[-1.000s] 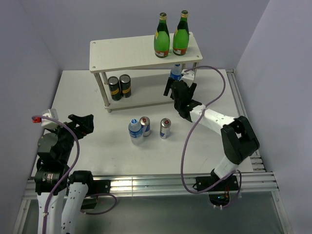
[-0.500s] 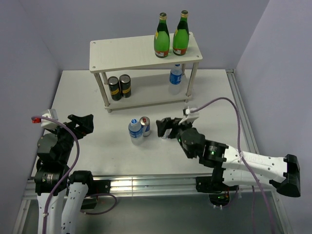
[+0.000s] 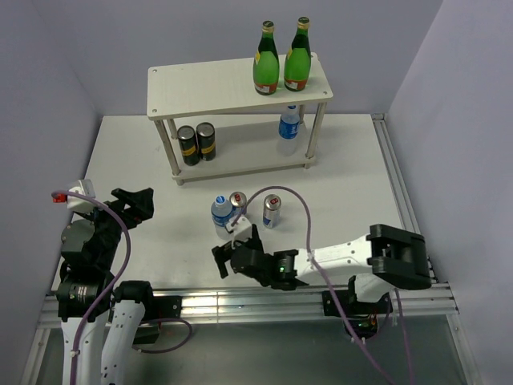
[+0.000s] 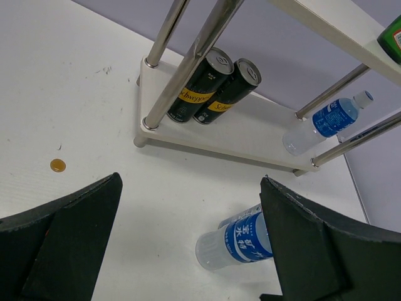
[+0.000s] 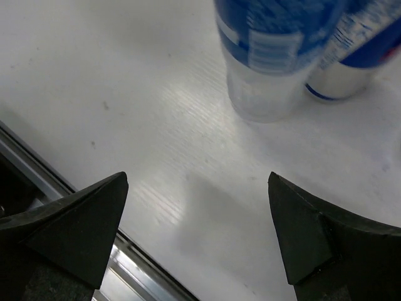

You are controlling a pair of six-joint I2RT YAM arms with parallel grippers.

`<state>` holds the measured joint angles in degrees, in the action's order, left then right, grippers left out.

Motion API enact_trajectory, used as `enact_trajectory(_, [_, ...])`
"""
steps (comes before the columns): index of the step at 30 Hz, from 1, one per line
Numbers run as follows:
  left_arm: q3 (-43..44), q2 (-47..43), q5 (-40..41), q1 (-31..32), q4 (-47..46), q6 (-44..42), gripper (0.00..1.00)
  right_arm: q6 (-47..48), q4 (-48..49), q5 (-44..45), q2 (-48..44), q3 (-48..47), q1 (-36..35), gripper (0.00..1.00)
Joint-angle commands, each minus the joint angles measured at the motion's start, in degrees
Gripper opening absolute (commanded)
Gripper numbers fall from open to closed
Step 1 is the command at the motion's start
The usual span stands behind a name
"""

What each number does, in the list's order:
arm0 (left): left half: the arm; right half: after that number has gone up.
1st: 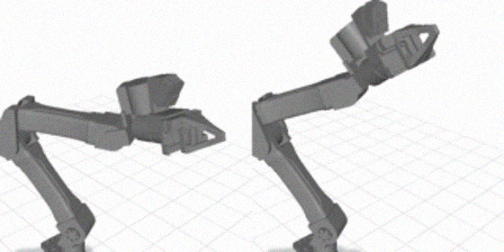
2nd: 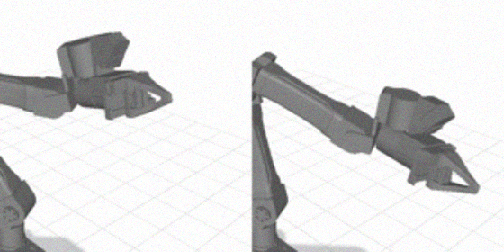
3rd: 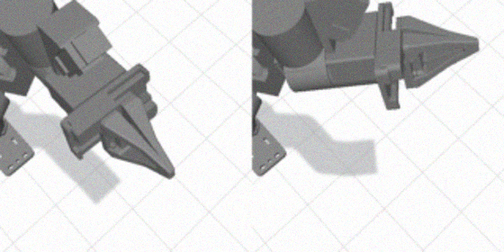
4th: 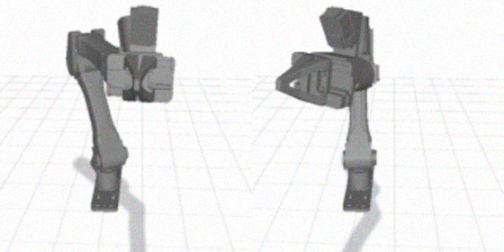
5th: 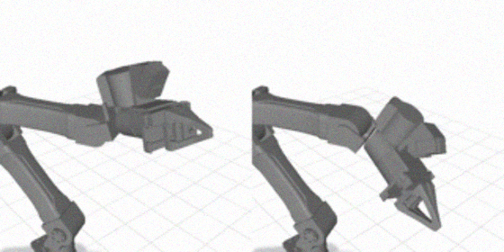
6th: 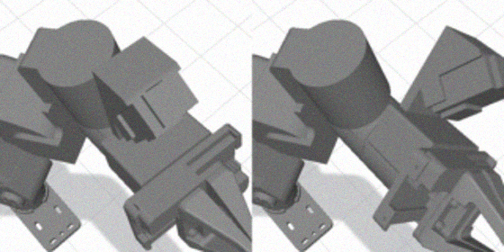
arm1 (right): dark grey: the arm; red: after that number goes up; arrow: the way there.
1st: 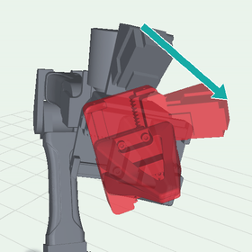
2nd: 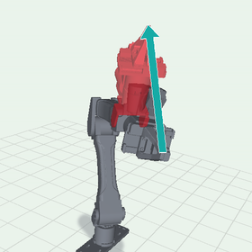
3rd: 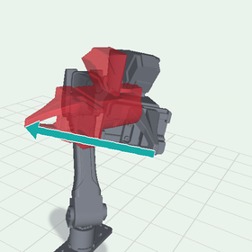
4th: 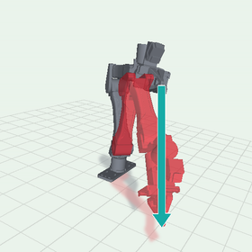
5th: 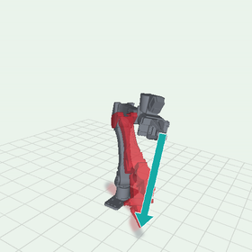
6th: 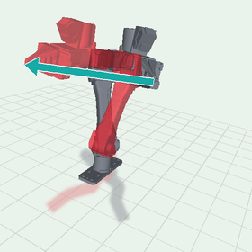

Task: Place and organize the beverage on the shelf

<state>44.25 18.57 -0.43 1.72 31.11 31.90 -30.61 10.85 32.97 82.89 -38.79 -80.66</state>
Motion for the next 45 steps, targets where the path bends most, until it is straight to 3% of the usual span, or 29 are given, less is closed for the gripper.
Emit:
enact_trajectory(1, [0.22,-0.55,-0.72,-0.40,-1.67,-1.40,0.99,-1.73,3.31,2.61,4.63,-8.40,-0.11,1.00])
enact_trajectory(6, [0.14,-1.08,-0.89,-0.40,-1.76,-1.40,0.99,-3.83,-1.61,8.32,11.84,-16.22,0.86,1.00])
enact_trajectory(11, [-0.04,-1.34,-1.15,-0.40,-1.84,-1.49,0.99,-13.14,-16.81,18.96,18.18,-25.80,2.79,1.00])
enact_trajectory(18, [0.05,-1.43,-1.42,-0.49,-1.85,-1.58,0.99,-18.52,-22.54,22.83,19.24,-27.57,3.23,1.00])
enact_trajectory(25, [-0.04,-1.87,-1.68,-0.49,-2.02,-1.67,1.00,-17.91,-20.97,23.81,20.64,-28.10,4.72,1.00])
enact_trajectory(36, [-0.04,-1.34,-1.77,-0.49,-2.11,-1.58,0.99,-8.33,-5.06,21.52,25.21,-27.75,10.17,1.00])
enact_trajectory(39, [-0.13,-1.17,-1.77,-0.49,-2.02,-1.67,0.99,-7.27,-2.86,20.73,25.65,-27.92,11.40,0.95])
enact_trajectory(42, [-0.04,-1.08,-1.86,-0.49,-2.11,-1.66,0.99,-5.95,-1.71,21.08,26.44,-28.80,11.58,0.83])
enact_trajectory(44, [-0.04,-1.08,-1.77,-0.57,-2.02,-1.67,0.99,-5.51,-1.62,20.91,26.79,-29.42,11.67,0.64])
enact_trajectory(45, [-0.04,-1.08,-1.77,-0.57,-2.11,-1.67,0.99,-5.16,-1.54,20.64,26.80,-29.42,11.67,0.50])
